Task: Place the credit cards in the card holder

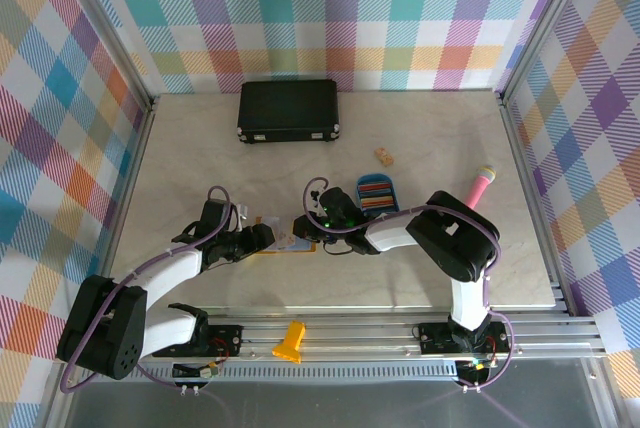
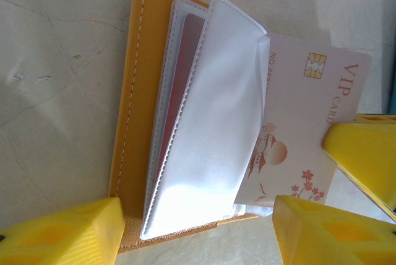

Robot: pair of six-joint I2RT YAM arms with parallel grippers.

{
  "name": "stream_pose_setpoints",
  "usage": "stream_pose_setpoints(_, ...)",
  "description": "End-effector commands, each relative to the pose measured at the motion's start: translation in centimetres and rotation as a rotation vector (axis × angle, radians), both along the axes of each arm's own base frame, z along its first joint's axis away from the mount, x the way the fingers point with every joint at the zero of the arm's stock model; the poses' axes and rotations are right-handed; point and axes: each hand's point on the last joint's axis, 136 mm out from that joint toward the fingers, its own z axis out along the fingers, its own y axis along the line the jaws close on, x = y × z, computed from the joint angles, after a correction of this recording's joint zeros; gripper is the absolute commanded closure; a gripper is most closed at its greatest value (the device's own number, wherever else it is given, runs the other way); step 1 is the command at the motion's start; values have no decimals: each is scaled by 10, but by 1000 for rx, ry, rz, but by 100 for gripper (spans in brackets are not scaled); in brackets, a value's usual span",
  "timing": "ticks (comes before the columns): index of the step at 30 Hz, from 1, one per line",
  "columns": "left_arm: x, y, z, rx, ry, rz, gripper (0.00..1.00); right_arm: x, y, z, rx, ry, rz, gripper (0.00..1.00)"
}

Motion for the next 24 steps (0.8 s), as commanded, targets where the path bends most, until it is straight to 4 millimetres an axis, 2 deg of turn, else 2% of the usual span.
stream_pose_setpoints(1,-1,5,-6,22,27,8,34,2,-3,-2,-25,-42,43,100)
stream_pose_setpoints(15,-1,6,-8,25,36,8,34,18,-13,3,-35,-81,17,100)
stream_pose_setpoints(24,-1,5,-9,26,38,6,34,9,-3,-2,10,-30,55,100)
